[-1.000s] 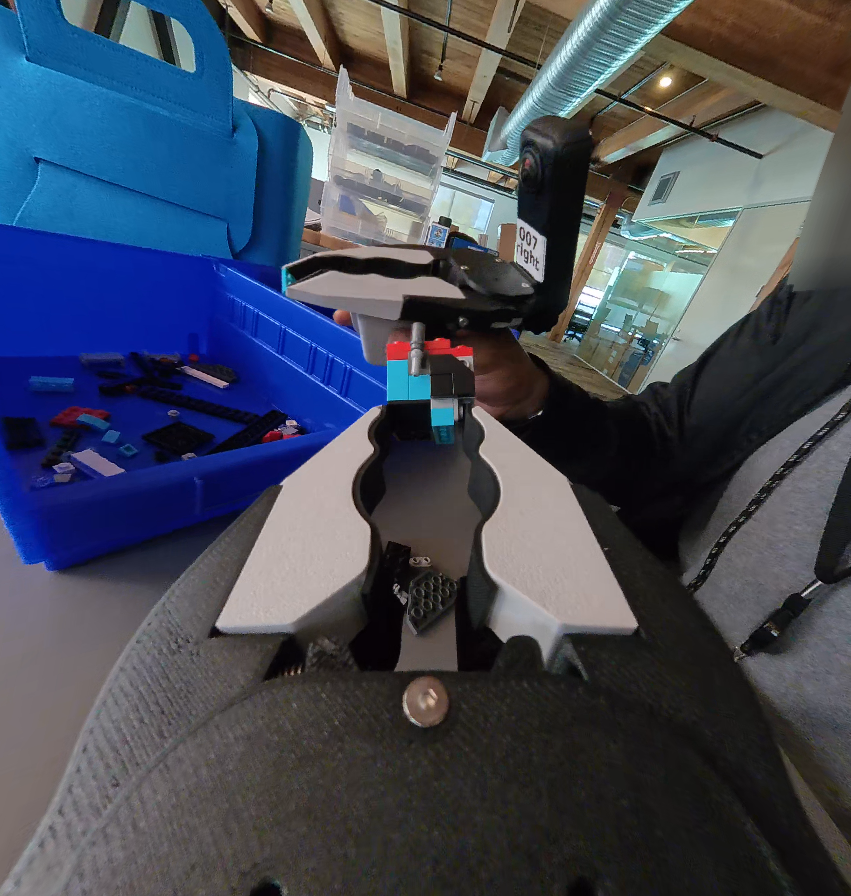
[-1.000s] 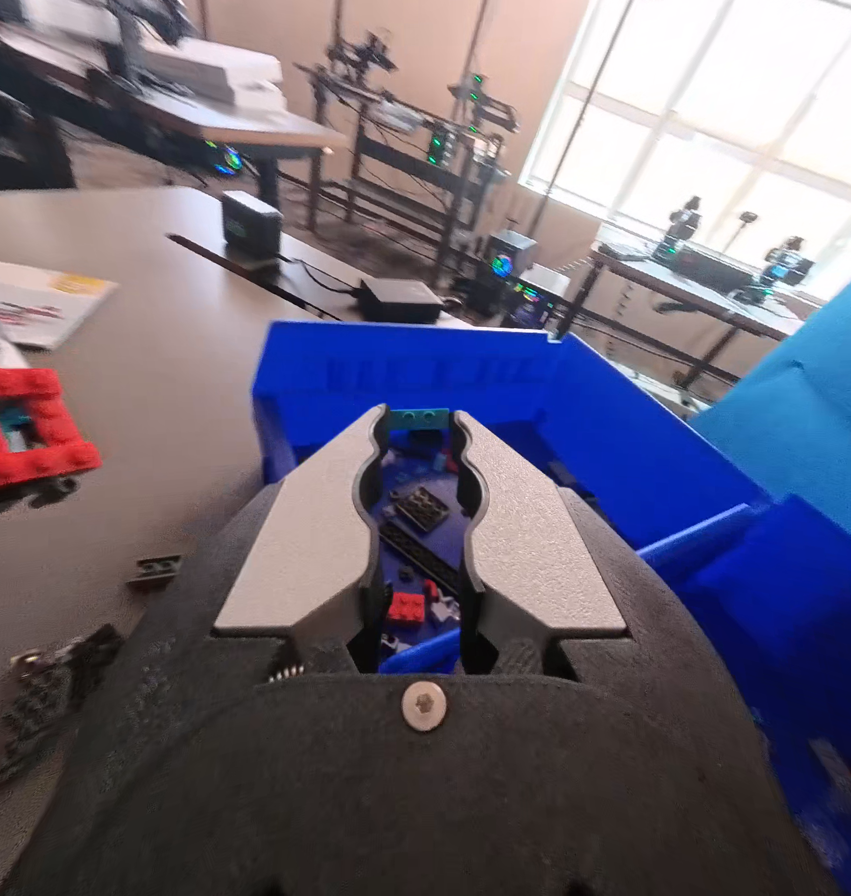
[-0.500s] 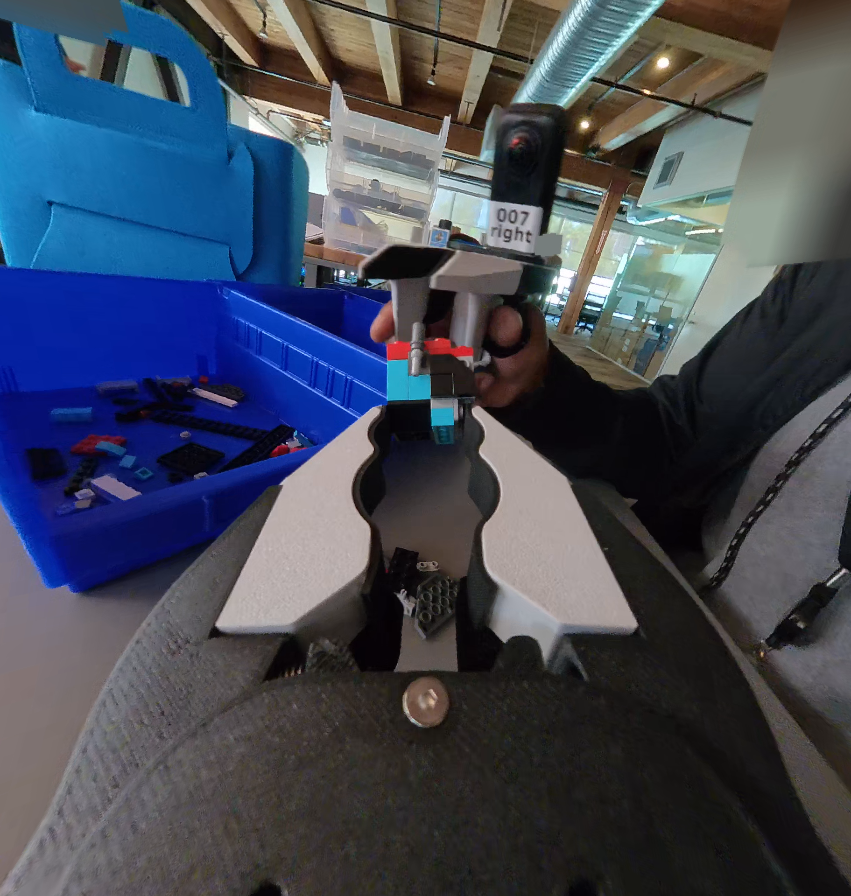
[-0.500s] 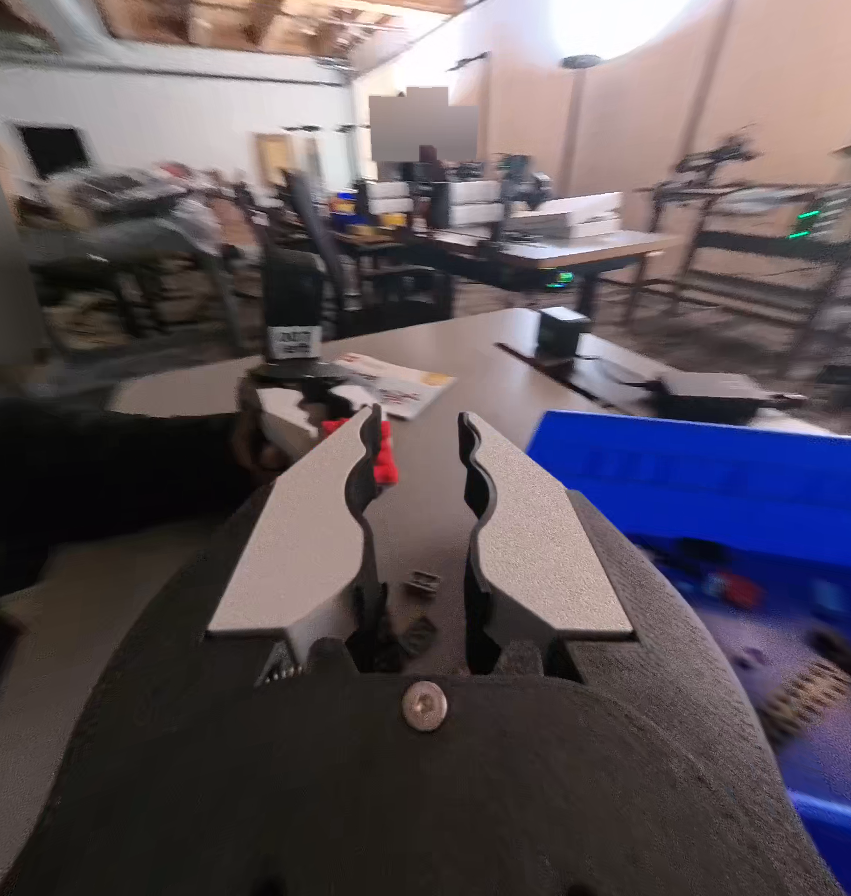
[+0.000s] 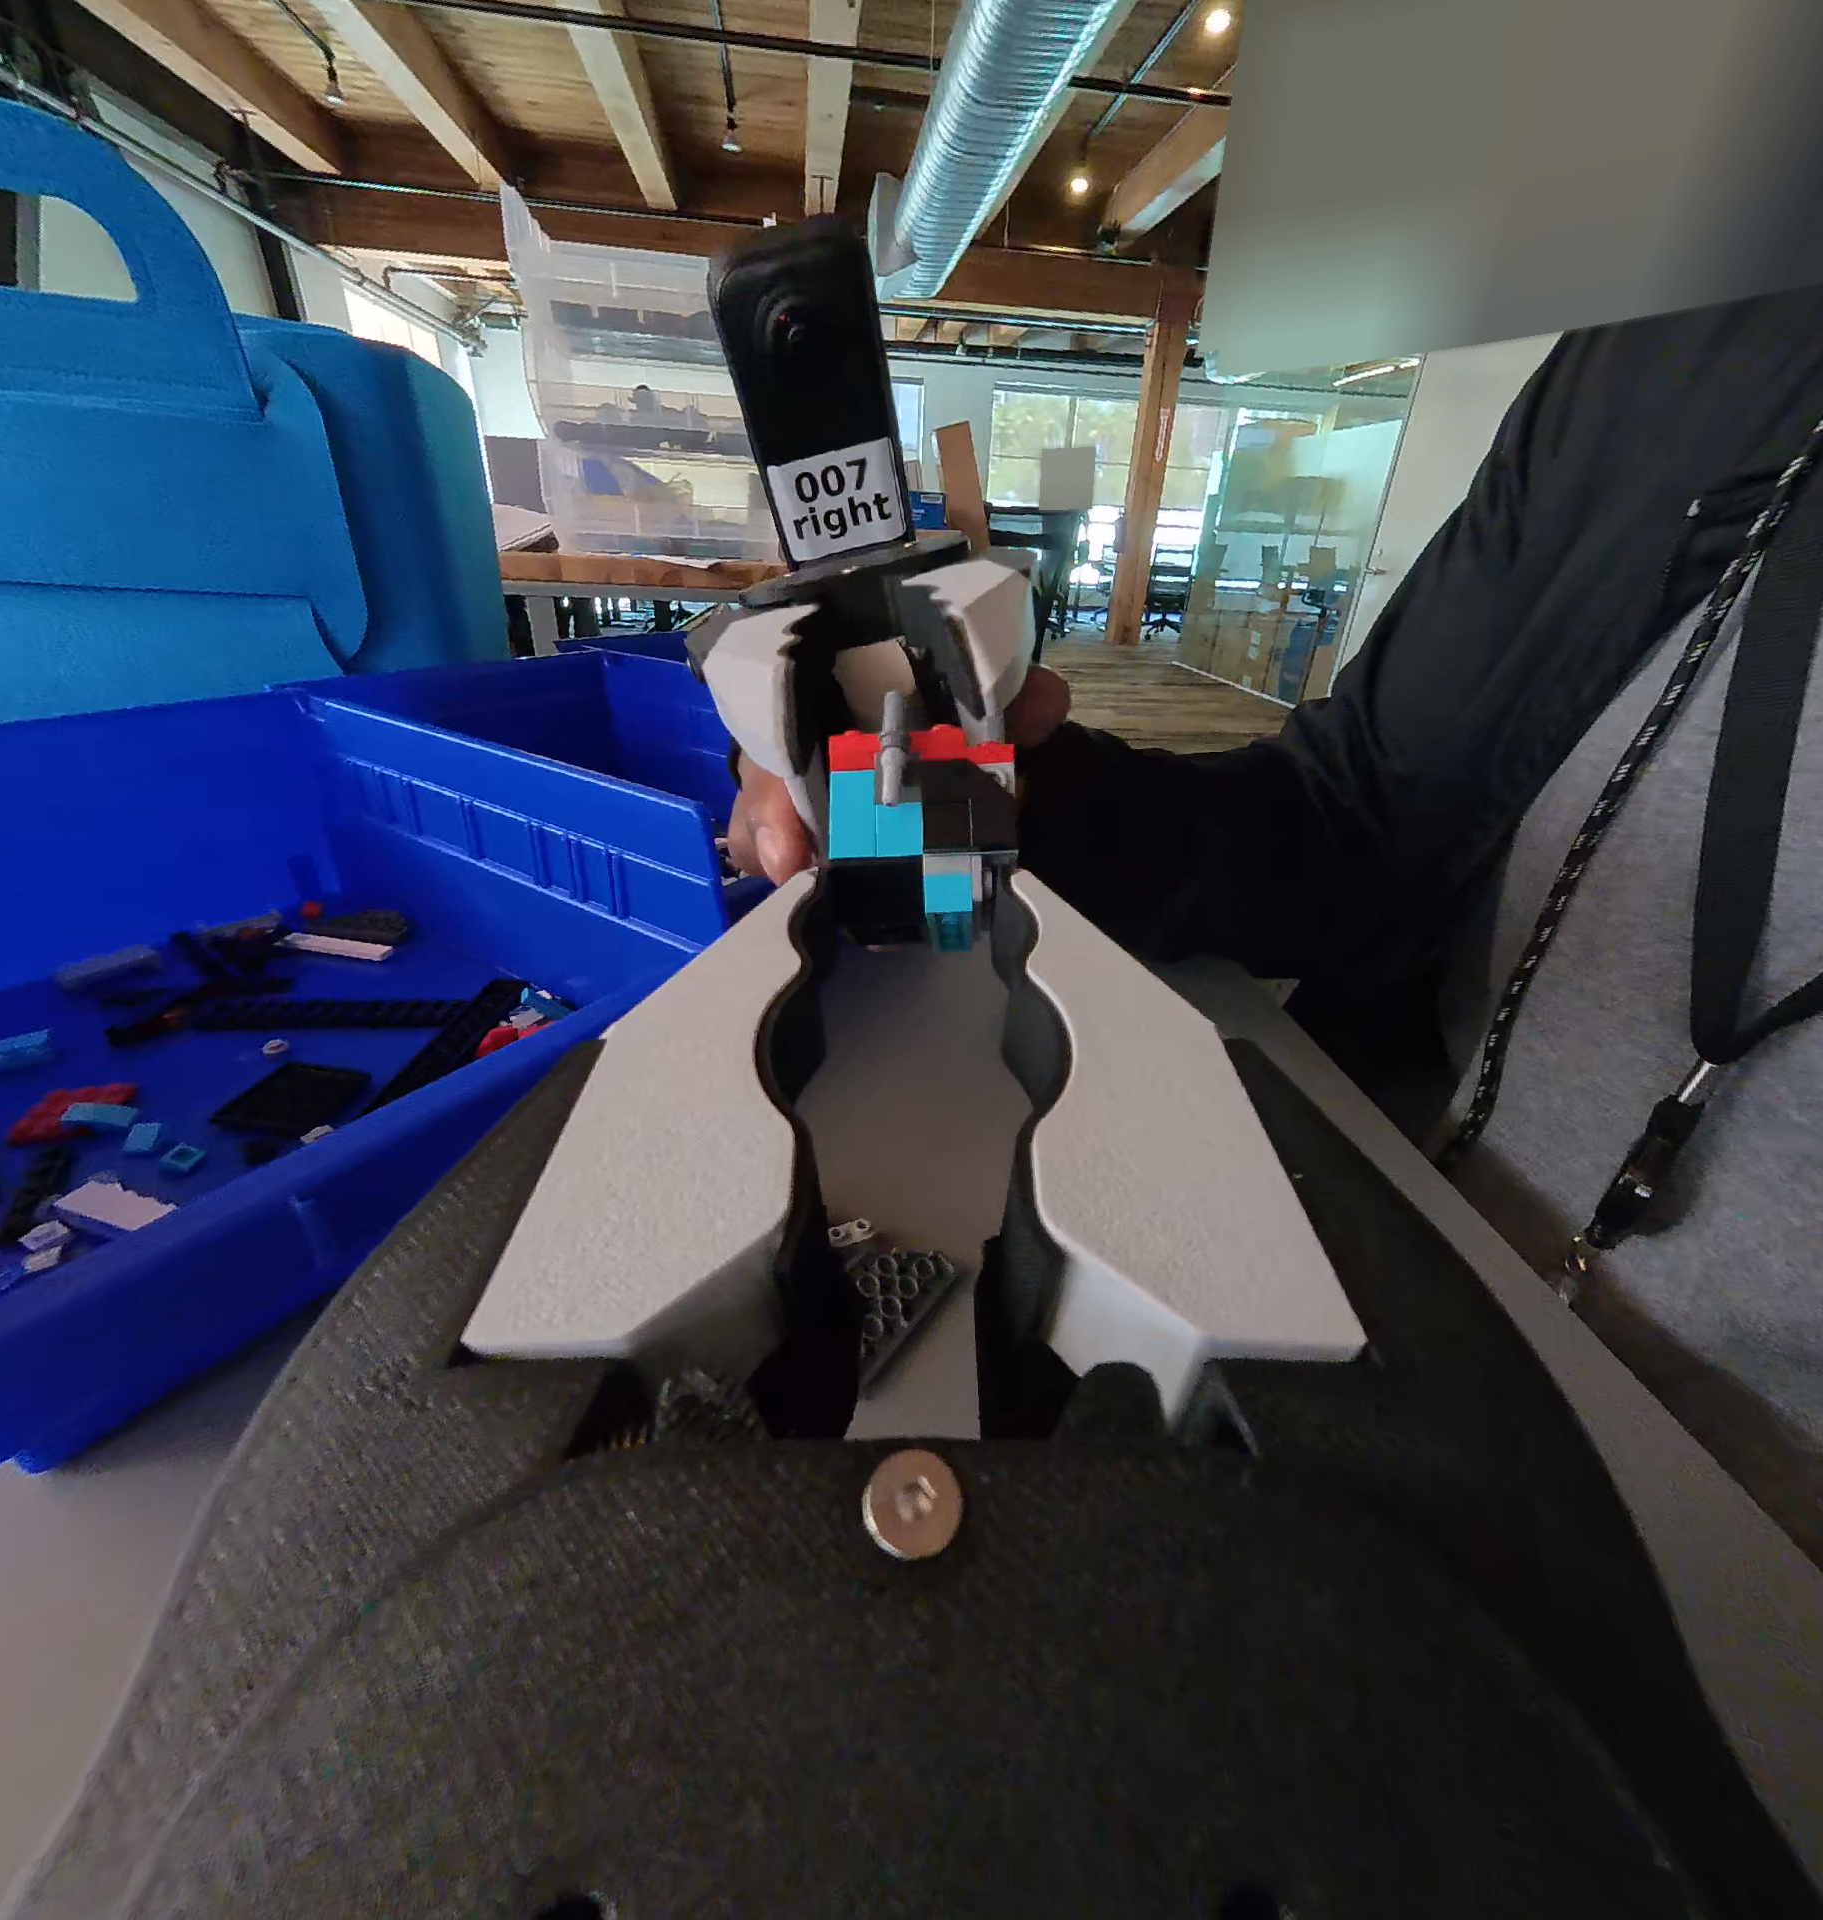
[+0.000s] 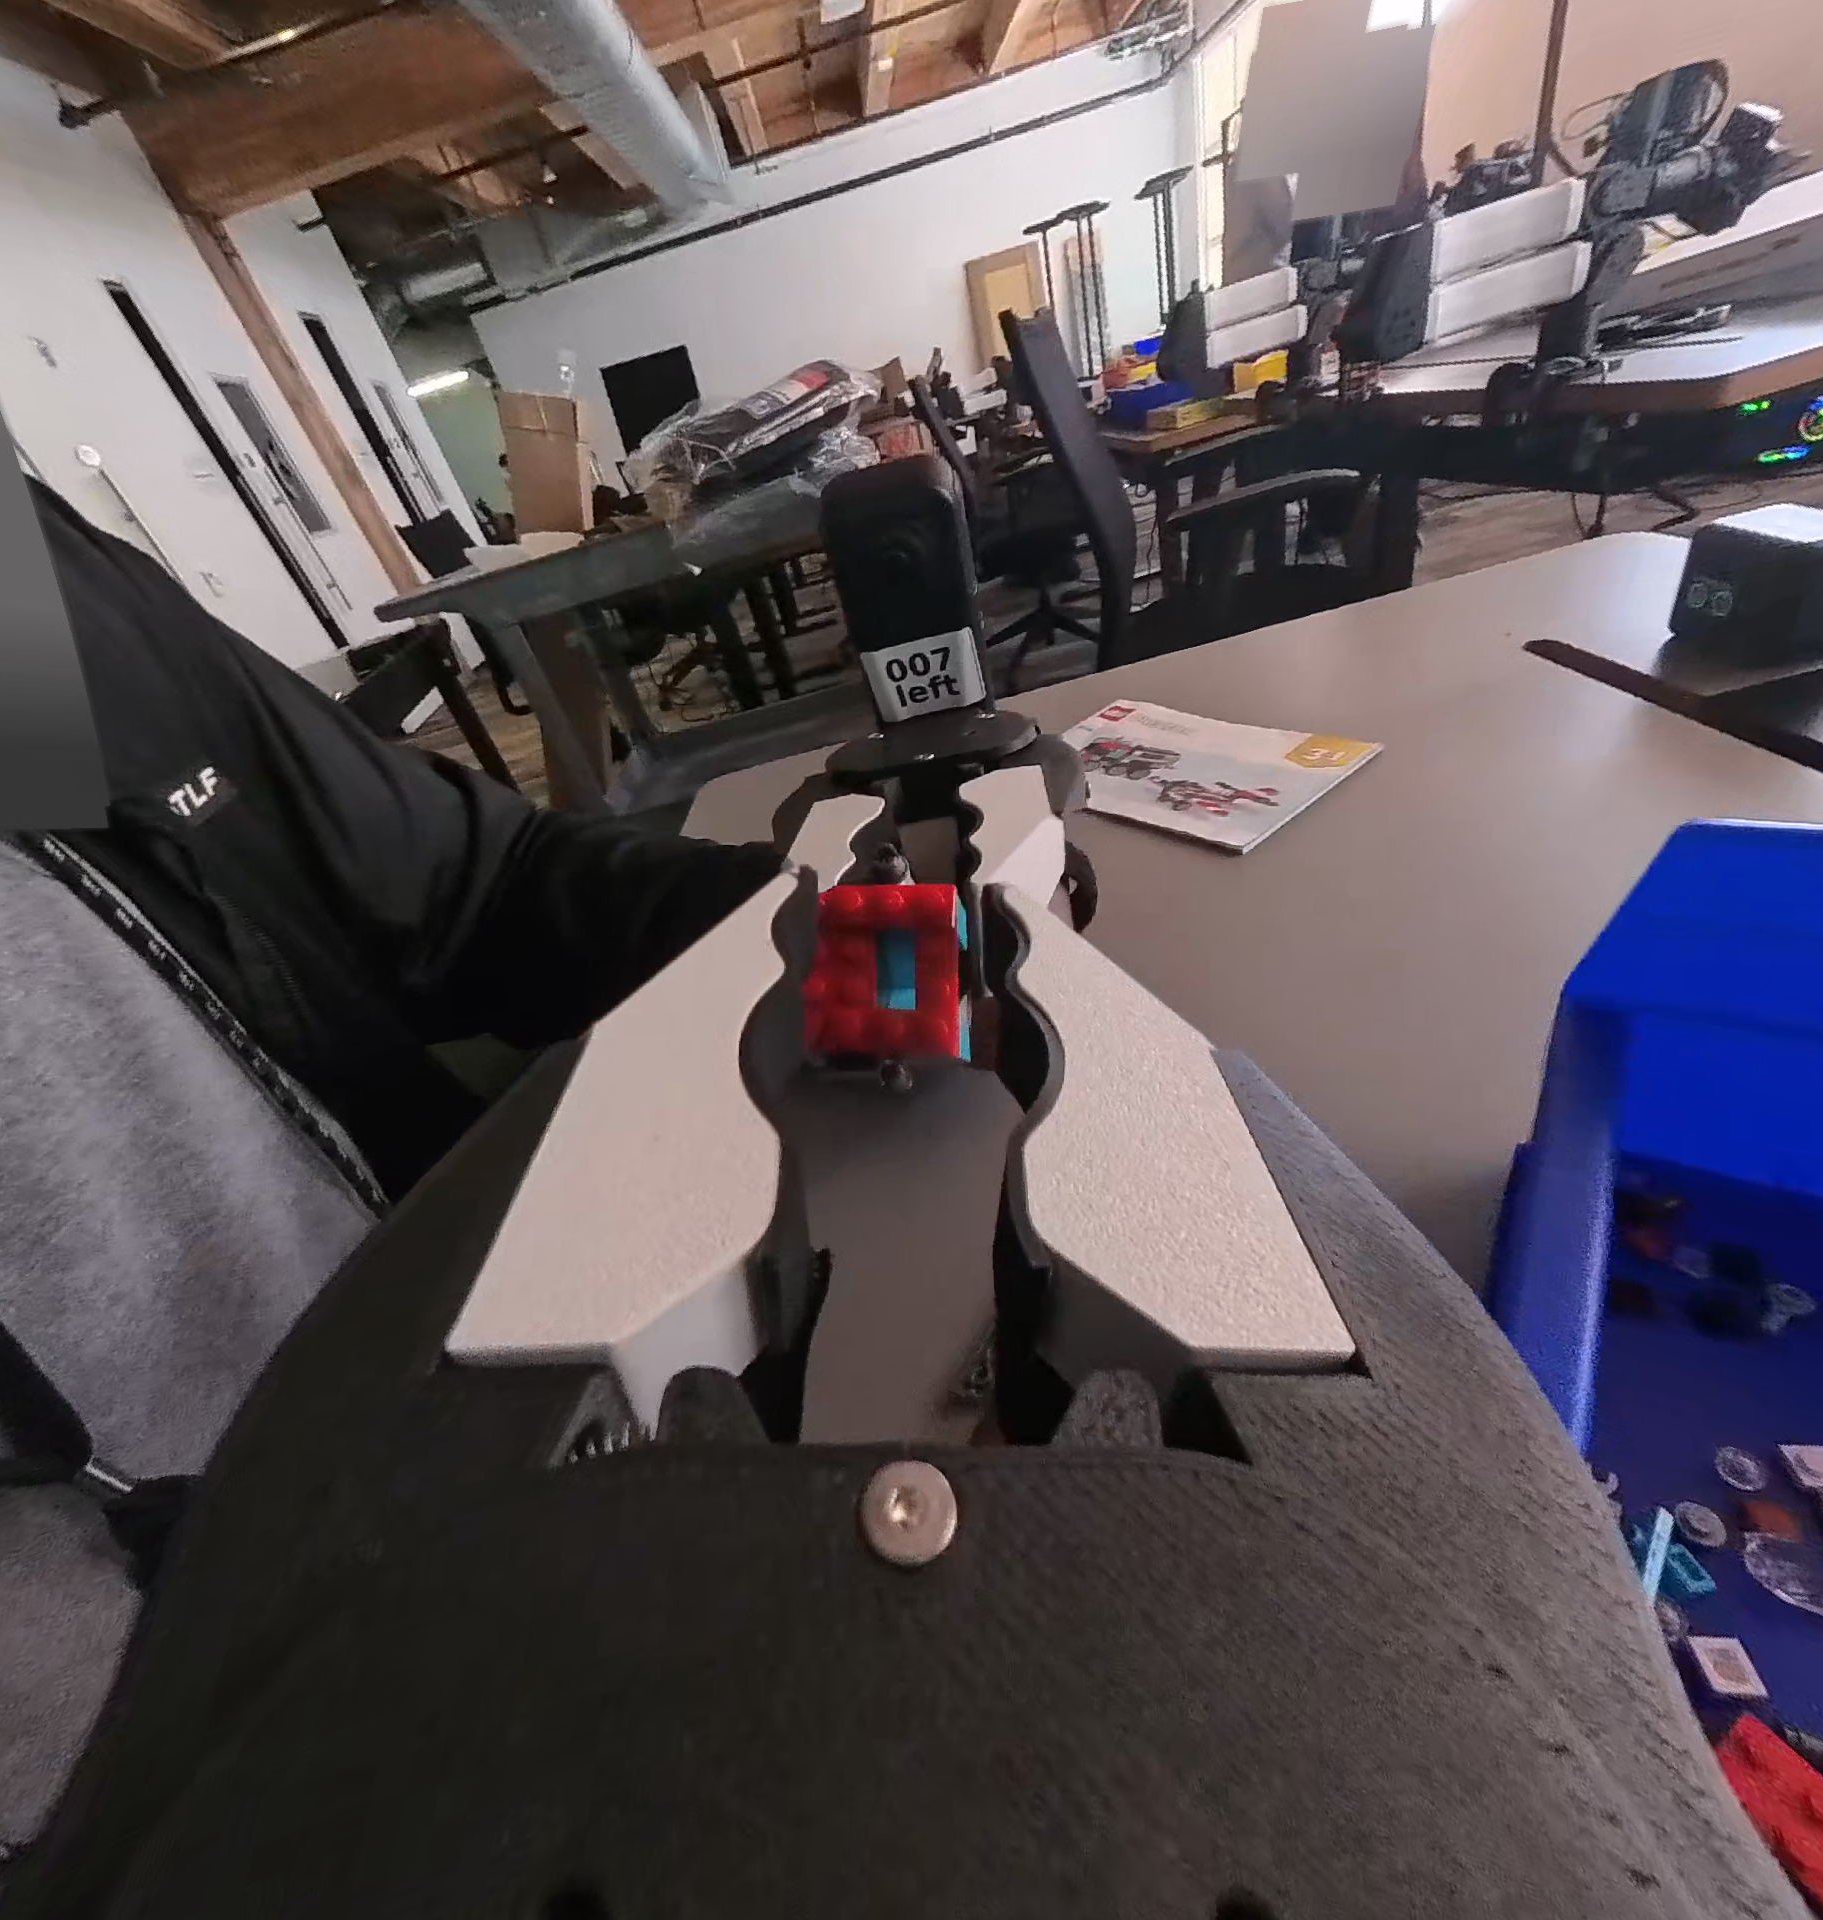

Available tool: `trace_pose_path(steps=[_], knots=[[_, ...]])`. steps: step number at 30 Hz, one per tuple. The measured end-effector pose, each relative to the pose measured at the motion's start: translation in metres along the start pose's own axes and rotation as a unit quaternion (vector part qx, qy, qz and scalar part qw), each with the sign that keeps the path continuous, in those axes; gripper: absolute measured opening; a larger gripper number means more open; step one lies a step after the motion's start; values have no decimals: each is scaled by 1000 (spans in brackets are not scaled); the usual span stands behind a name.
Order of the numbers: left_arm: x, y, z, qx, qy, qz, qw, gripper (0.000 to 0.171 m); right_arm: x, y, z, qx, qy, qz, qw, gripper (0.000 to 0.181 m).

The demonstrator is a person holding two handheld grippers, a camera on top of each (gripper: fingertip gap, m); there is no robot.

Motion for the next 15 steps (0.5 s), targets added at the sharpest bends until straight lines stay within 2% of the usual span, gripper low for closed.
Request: trace_pose_path(steps=[15], knots=[[2,0,-2,-32,28,3,999,29,-1,2,-6,-18,-21,2,1000,26]])
Point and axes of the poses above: each gripper's, where its closed fingertips meet, y out along the fingers, z out of its top, x = y × z across the jaws, the point moved 4 cm from there along -y, back along the fingers, and after that the axes turned 9 degrees about y, right-handed, at the moved point
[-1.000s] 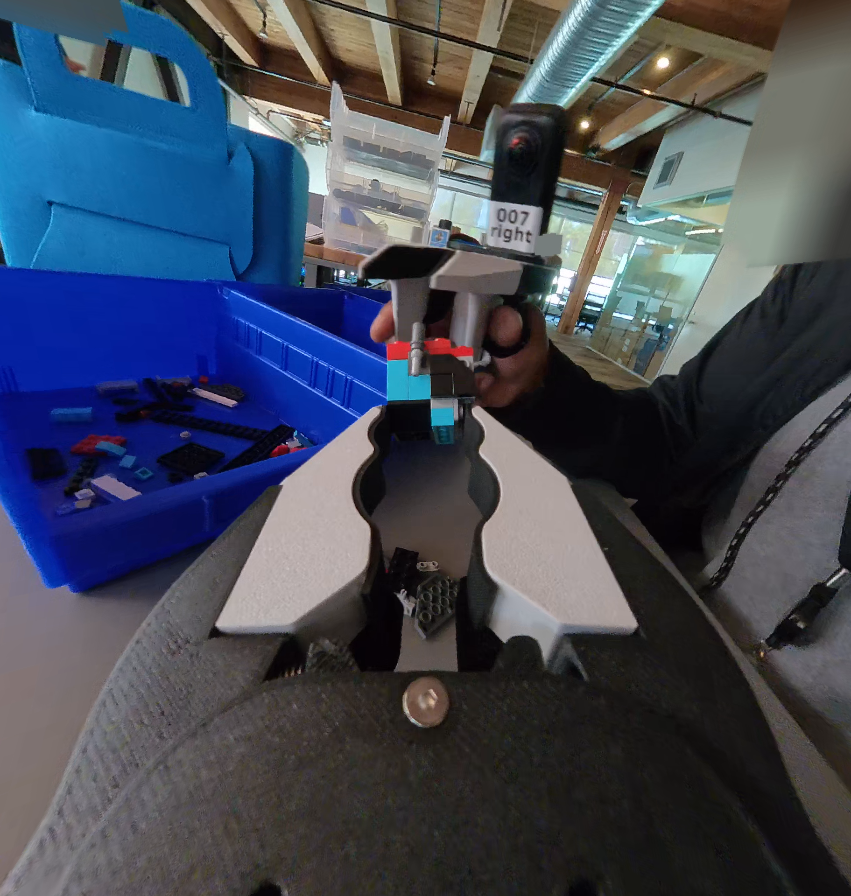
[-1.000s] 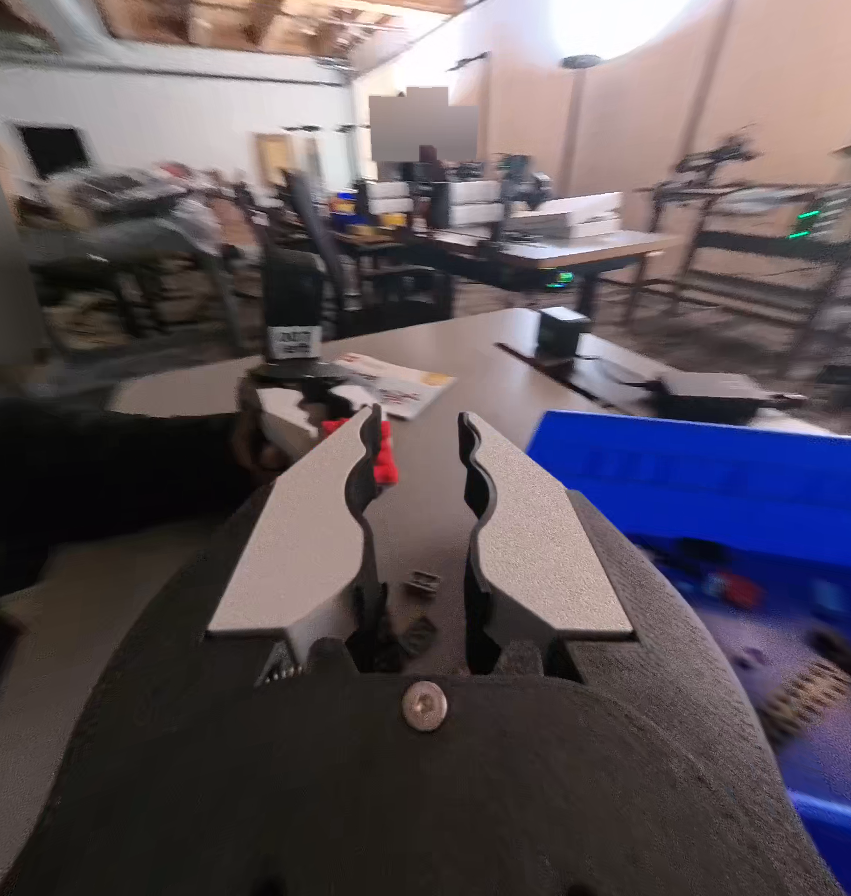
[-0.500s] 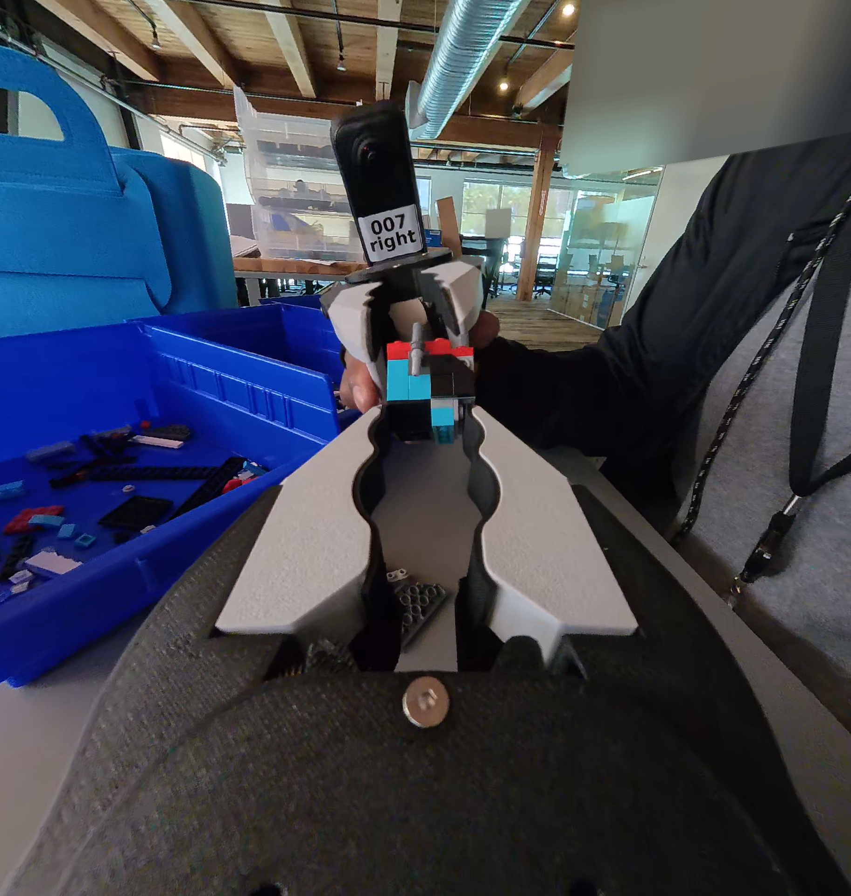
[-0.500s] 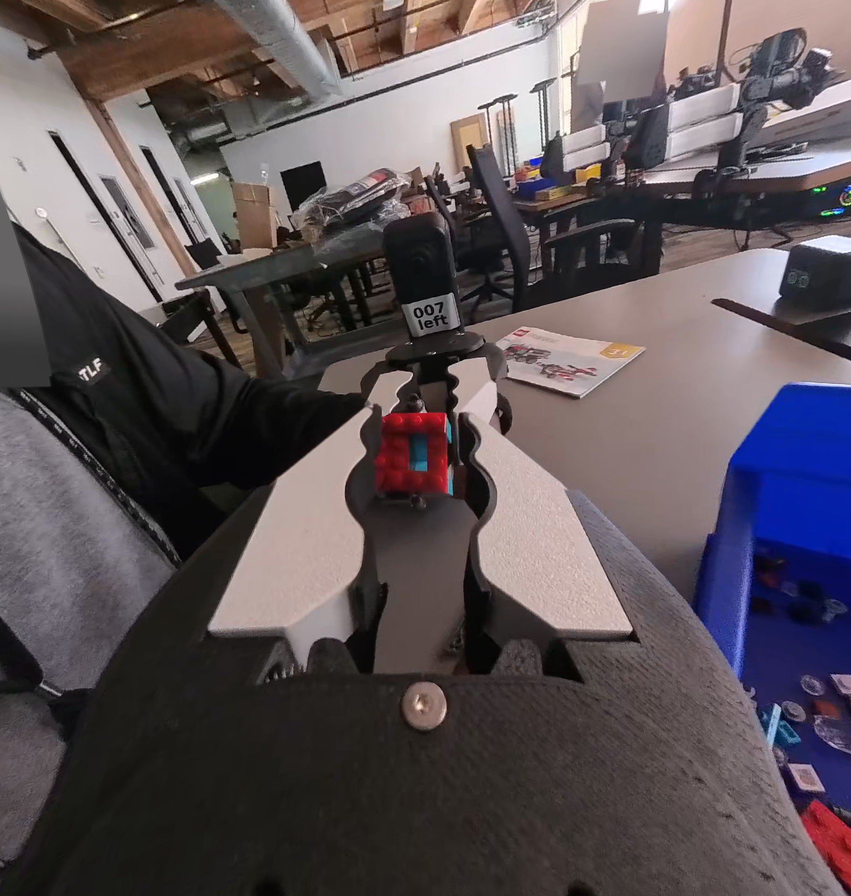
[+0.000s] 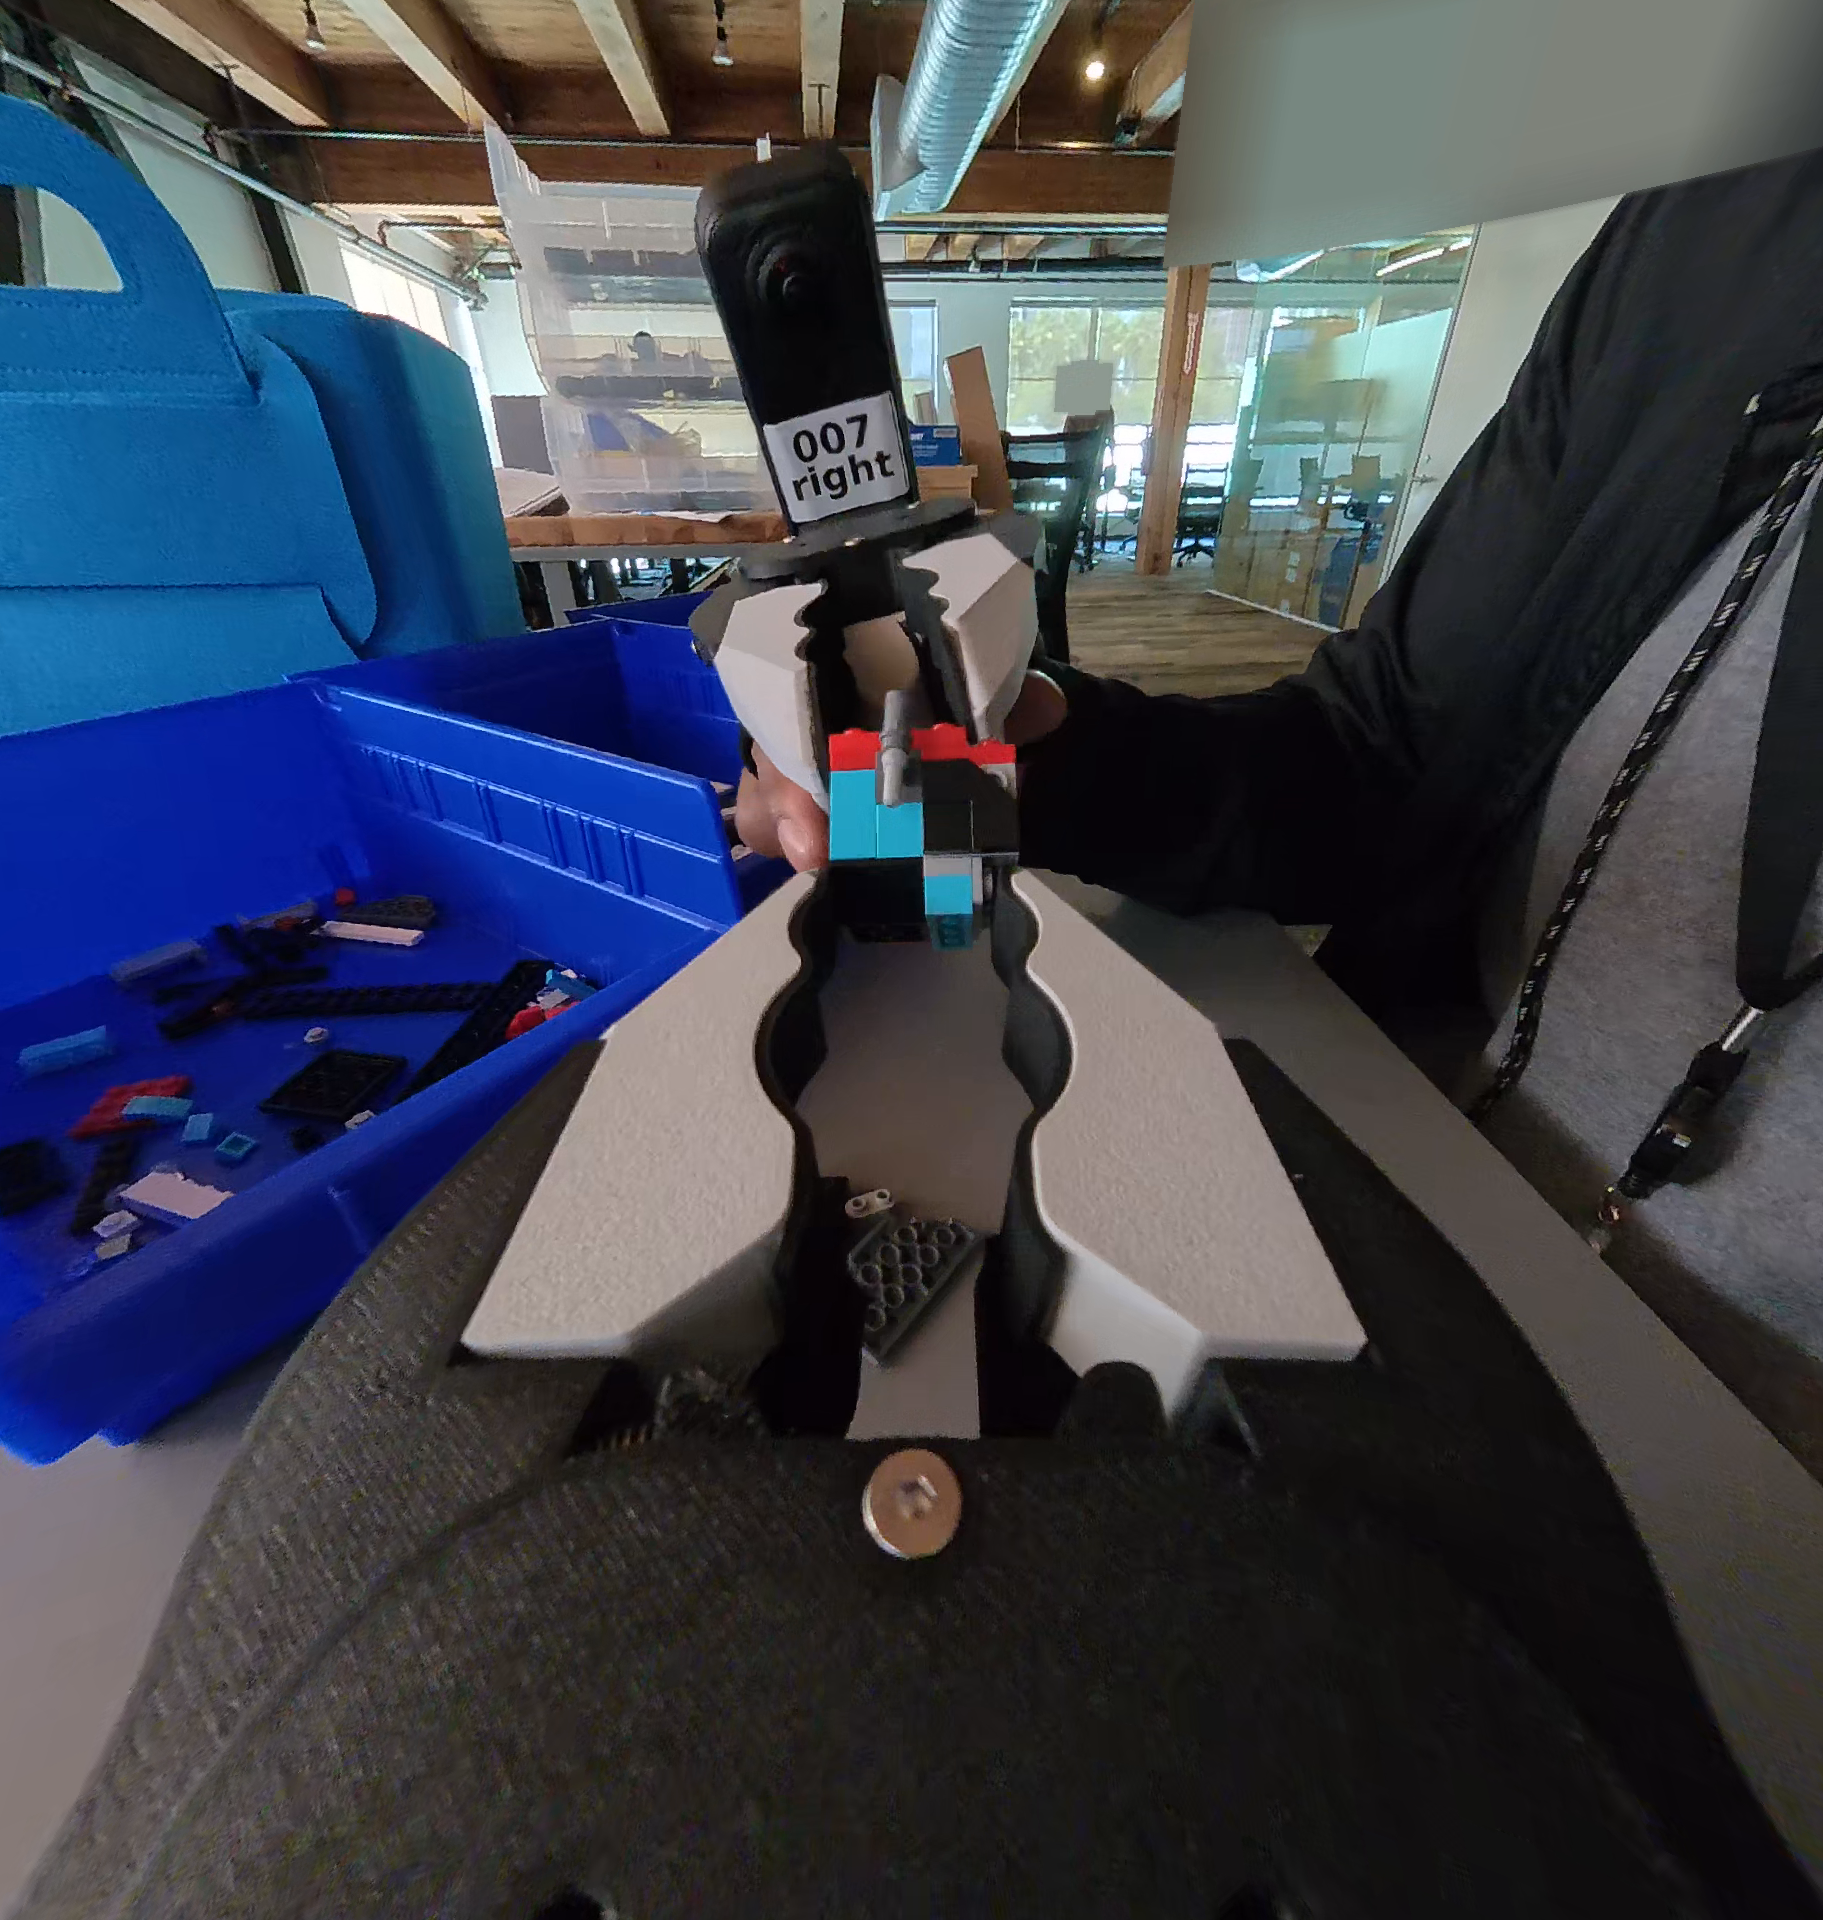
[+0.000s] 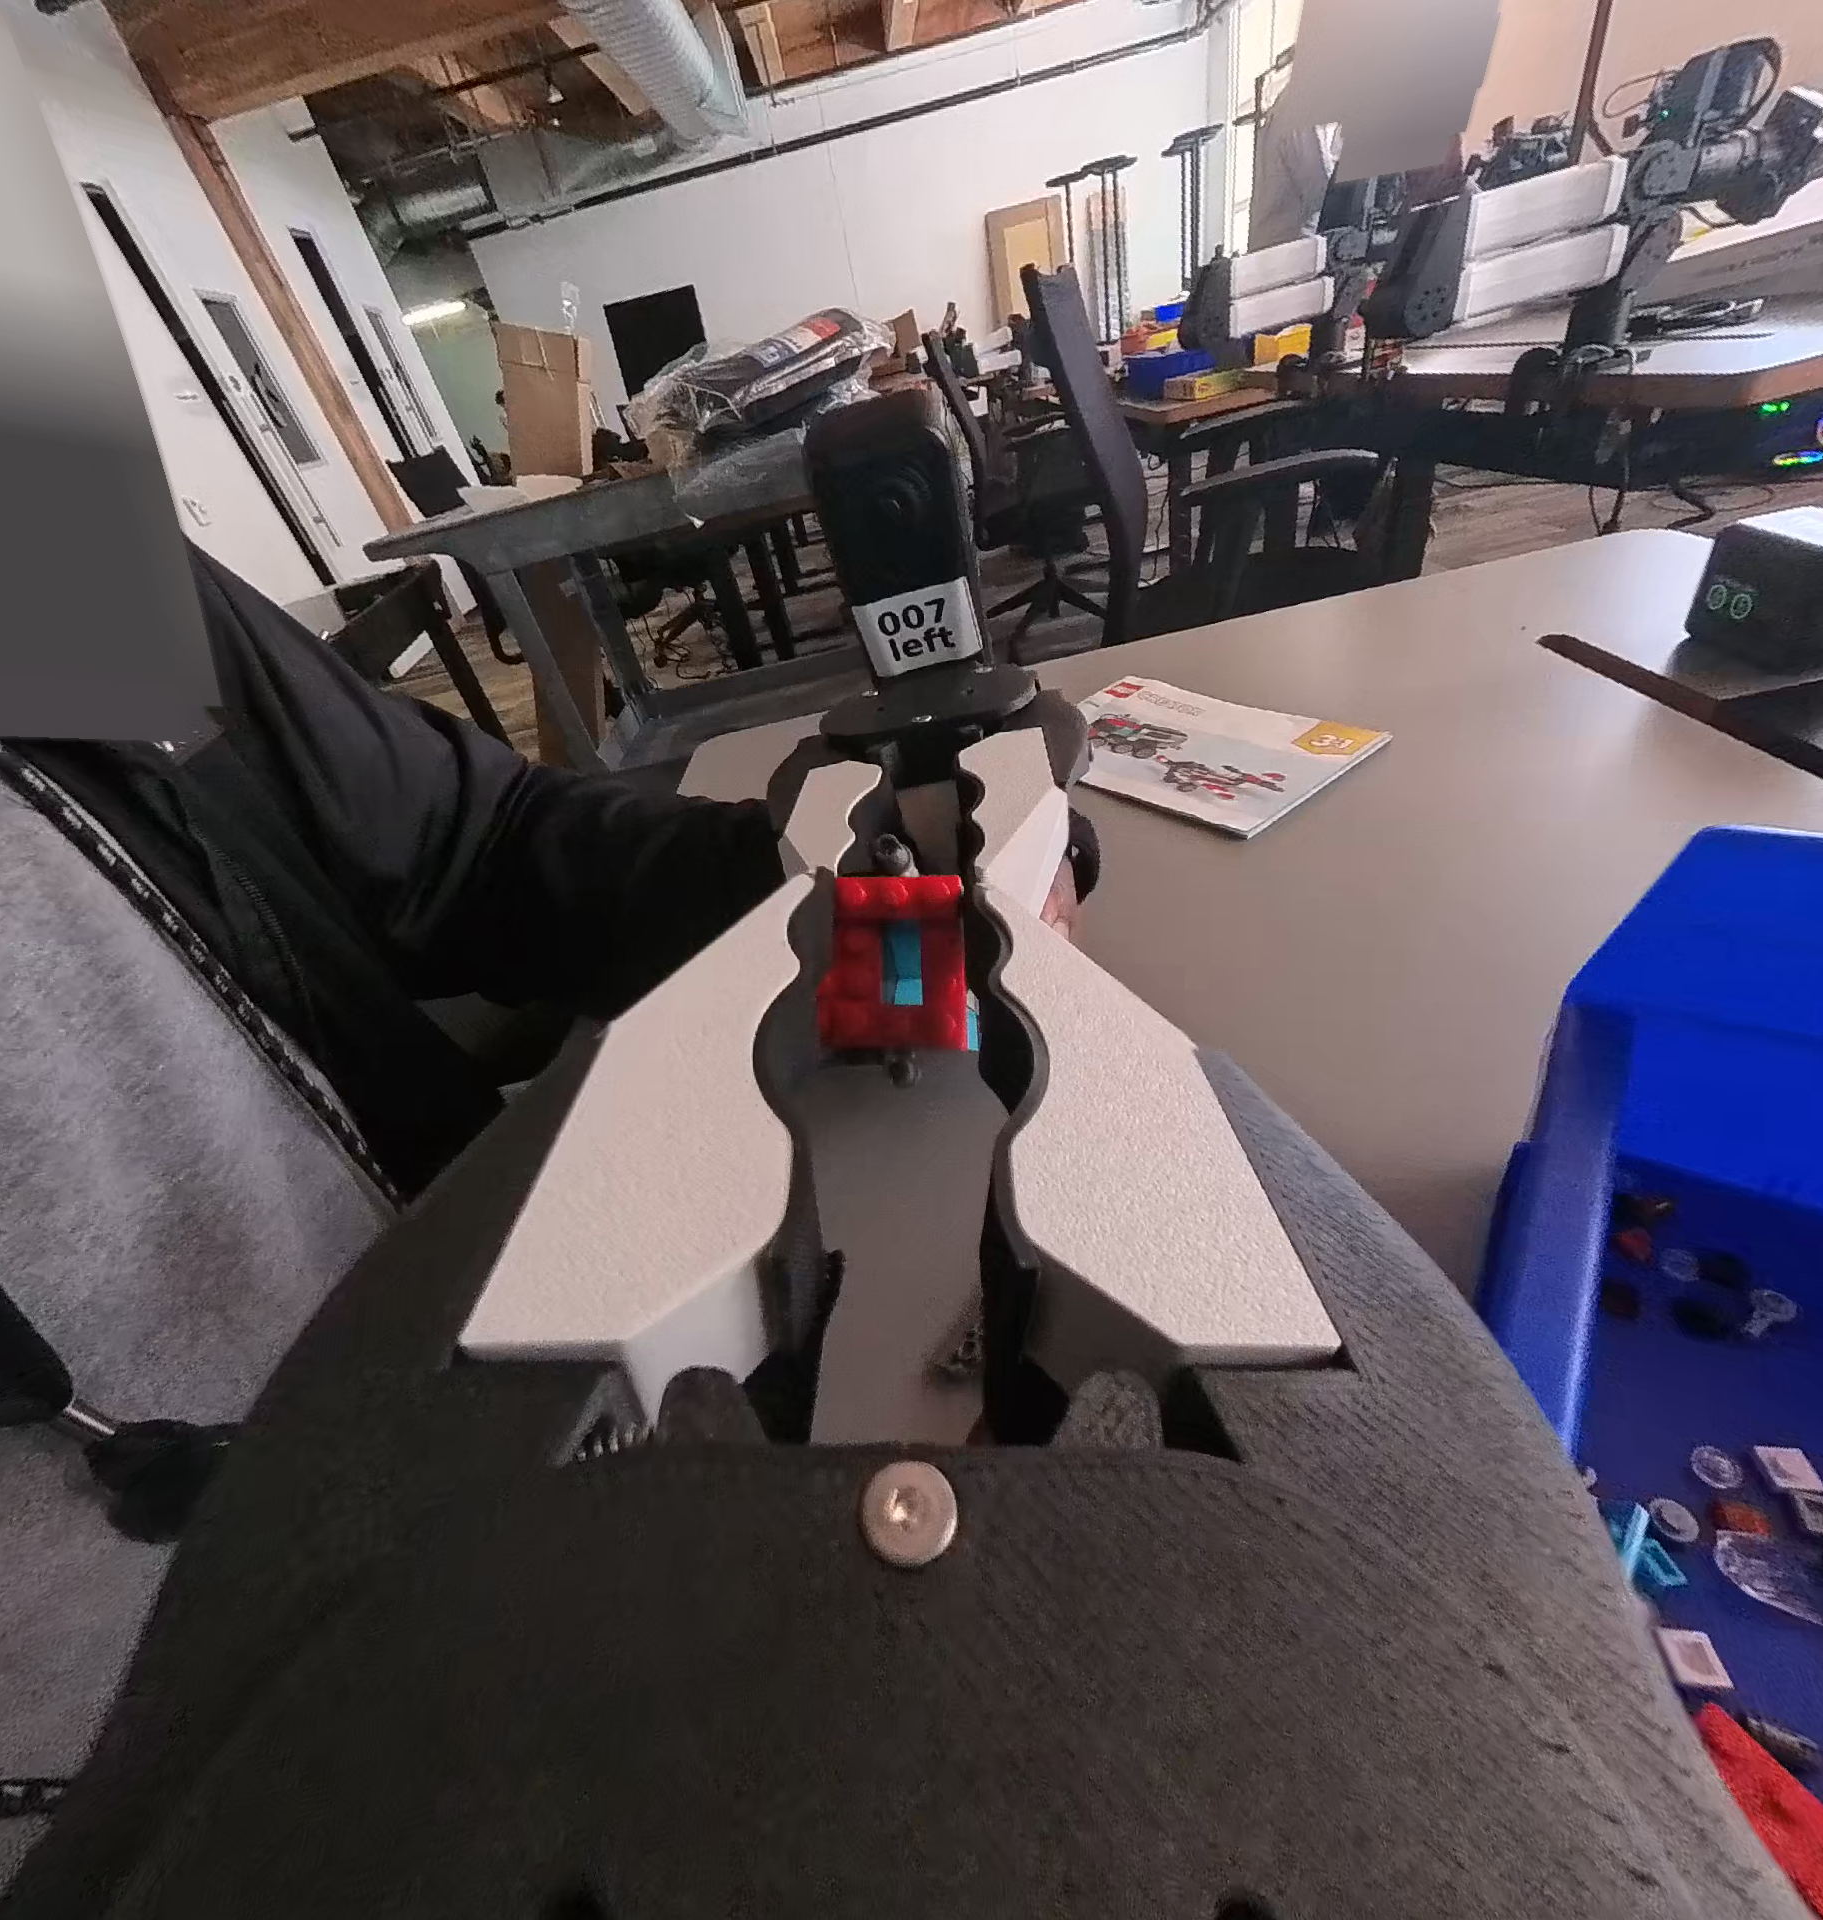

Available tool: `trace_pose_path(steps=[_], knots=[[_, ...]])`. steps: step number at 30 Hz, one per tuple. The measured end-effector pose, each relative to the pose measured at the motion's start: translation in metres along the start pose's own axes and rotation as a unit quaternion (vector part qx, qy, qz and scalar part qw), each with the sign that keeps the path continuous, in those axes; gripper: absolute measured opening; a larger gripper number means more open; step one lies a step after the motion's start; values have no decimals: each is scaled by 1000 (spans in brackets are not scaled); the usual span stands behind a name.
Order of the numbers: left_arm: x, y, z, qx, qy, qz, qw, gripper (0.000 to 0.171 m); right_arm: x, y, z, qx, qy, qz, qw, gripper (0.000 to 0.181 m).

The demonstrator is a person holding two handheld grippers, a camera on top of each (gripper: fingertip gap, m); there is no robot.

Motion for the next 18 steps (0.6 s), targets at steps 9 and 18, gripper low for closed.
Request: trace_pose_path(steps=[9,18], knots=[[-4,-1,0,-6,-7,14,1000,29,2,2,3,12,-74,-45,996,25],[-9,-4,0,-2,-22,26,999,29,4,4,5,31,-126,-83,988,24]])
Point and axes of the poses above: each gripper's, where its closed fingertips meet, y out along the fingers, z out of its top, x = y × z across the jaws, the point moved 4 cm from there along -y, back along the fingers, and after that the axes turned 9 degrees about y, right-handed, at the moved point
